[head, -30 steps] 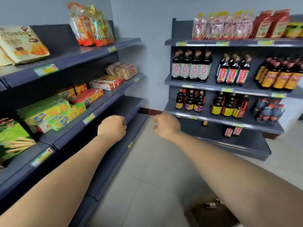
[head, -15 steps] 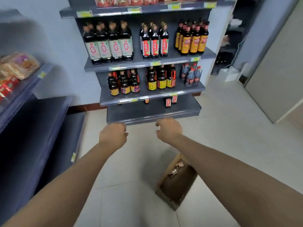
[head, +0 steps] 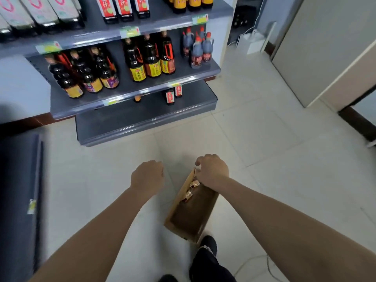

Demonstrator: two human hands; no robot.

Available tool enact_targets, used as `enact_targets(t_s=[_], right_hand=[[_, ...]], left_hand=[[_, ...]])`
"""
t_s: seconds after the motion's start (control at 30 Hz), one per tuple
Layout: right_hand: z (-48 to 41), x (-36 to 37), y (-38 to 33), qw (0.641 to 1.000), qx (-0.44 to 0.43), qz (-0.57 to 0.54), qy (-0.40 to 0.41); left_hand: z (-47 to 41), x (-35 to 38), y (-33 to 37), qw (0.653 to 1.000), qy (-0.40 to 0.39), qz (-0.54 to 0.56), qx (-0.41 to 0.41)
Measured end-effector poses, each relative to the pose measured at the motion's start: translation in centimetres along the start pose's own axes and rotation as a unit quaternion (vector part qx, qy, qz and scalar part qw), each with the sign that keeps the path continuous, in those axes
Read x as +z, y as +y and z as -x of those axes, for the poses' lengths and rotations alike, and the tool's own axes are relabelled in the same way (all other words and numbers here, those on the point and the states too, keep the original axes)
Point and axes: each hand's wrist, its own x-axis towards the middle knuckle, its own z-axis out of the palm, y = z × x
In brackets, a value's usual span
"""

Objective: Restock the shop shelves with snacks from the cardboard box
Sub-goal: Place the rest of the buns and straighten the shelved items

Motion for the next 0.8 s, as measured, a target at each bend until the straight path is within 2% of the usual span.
enact_targets(t_s=[0.2, 0.4, 0.57, 0.8], right_hand=[[-6.3, 7.1, 6.3, 0.996, 0.069, -0.045, -0.038], [-12.9, 17.6, 12.4, 0.980, 0.153, -0.107, -0.065], [-18.1, 28.1, 16.3, 0.981, 0.154, -0.061, -0.102], [-26.1, 42.4, 18.6, 0.983, 0.124, -0.088, -0.101]], left_hand=[[-6.2, 9.7, 4.1, 0.995, -0.086, 0.039, 0.018], [-11.8, 21.6, 4.5, 0.985, -0.163, 0.040, 0.048], [-16.2, 33.3, 3.5, 0.976, -0.207, 0.047, 0.048], [-21.9, 49.1, 1.8, 0.967, -0.243, 0.019, 0.074]])
